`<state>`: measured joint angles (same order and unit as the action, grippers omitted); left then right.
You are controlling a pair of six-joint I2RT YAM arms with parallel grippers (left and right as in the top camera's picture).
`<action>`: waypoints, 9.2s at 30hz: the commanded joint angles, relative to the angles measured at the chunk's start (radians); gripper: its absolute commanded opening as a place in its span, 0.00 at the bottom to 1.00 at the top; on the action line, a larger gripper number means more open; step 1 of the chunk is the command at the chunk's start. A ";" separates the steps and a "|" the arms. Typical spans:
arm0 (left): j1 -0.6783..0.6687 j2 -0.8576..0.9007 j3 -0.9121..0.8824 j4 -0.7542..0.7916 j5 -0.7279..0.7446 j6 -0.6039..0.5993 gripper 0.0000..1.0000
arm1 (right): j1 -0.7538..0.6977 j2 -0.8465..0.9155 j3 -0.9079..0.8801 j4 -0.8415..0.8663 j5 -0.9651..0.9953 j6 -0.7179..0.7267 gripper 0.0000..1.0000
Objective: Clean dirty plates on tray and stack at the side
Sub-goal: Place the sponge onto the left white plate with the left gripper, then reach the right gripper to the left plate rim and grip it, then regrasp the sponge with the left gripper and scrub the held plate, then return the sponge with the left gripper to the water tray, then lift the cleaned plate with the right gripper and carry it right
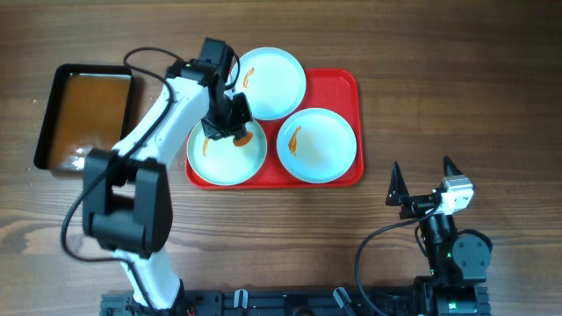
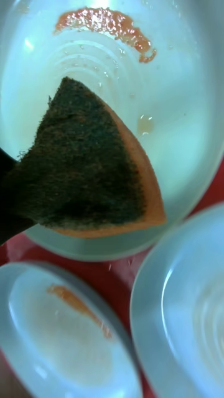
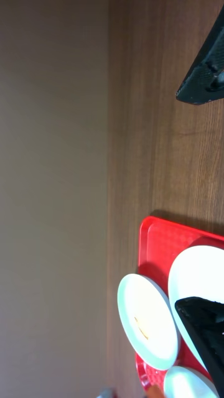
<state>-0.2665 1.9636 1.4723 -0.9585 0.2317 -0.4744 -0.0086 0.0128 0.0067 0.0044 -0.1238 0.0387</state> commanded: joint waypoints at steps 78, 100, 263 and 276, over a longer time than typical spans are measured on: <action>0.310 -0.219 0.280 -0.539 -0.285 -0.058 1.00 | 0.628 2.166 1.688 -0.809 -0.058 0.303 0.50; 0.309 -0.218 0.089 -0.460 -0.259 -0.053 1.00 | 0.653 2.271 1.685 -0.710 0.000 0.283 0.17; 0.746 -0.462 -0.446 0.569 -0.108 -0.035 0.04 | 1.074 2.058 1.850 -0.476 1.266 -0.226 0.04; 0.746 -0.462 -0.446 0.551 -0.108 -0.035 0.04 | 0.403 1.917 1.910 -1.003 -0.013 0.417 0.04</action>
<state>0.4755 1.5002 1.0130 -0.4095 0.1074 -0.5034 0.5968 1.9823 1.8931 -0.9211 0.0483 0.4057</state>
